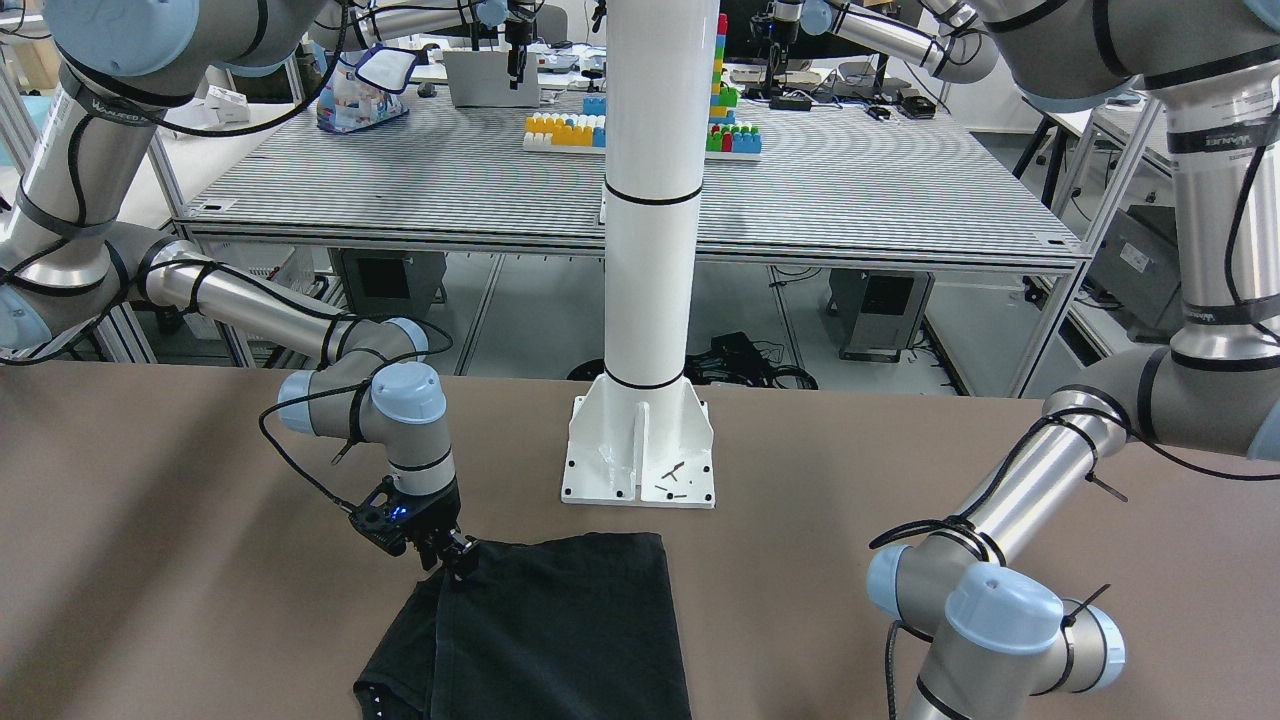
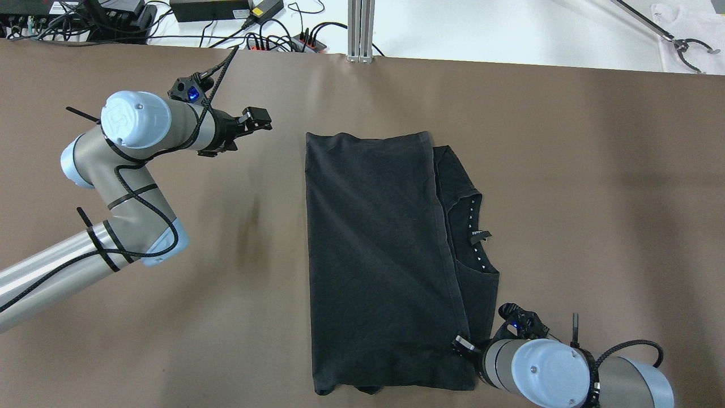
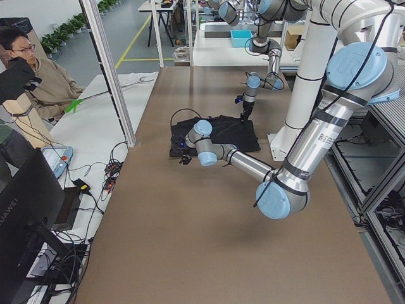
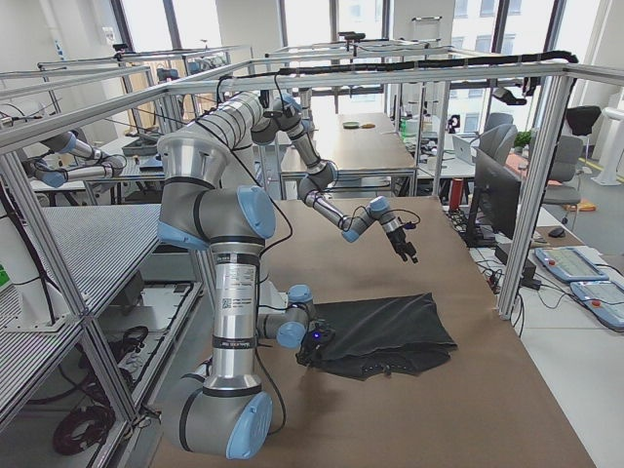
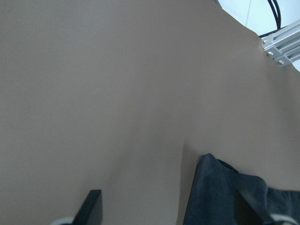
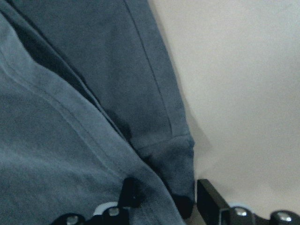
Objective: Fold clothes
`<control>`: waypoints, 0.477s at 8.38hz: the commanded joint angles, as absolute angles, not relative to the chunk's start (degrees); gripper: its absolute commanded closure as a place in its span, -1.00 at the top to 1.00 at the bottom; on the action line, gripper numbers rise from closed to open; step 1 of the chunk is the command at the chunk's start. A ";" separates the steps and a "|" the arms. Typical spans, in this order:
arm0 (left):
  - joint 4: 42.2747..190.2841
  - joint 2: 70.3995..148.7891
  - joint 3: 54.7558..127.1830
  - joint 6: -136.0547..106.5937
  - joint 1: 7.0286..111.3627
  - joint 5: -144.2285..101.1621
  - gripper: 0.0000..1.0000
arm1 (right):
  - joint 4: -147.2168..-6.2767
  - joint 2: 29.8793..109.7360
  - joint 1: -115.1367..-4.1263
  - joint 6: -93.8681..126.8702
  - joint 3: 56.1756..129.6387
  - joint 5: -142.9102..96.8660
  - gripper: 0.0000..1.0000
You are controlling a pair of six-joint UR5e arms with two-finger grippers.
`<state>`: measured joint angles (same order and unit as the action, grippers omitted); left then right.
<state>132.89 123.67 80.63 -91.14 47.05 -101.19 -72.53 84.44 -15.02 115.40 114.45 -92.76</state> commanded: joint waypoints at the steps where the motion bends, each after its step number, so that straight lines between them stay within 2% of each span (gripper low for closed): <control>1: 132.80 124.10 80.60 -91.05 46.93 -101.16 1.00 | -72.42 84.03 -14.94 115.49 114.87 -92.72 -0.73; 2: 132.72 124.28 80.51 -91.05 46.93 -101.16 1.00 | -72.42 84.02 -14.94 115.49 115.13 -92.72 -0.87; 4: 132.71 124.28 80.60 -91.14 47.02 -101.16 1.00 | -72.51 83.76 -14.94 115.49 115.83 -93.34 -1.00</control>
<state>132.75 124.20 80.57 -91.09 46.97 -101.16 -72.43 84.01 -14.90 115.46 115.04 -92.85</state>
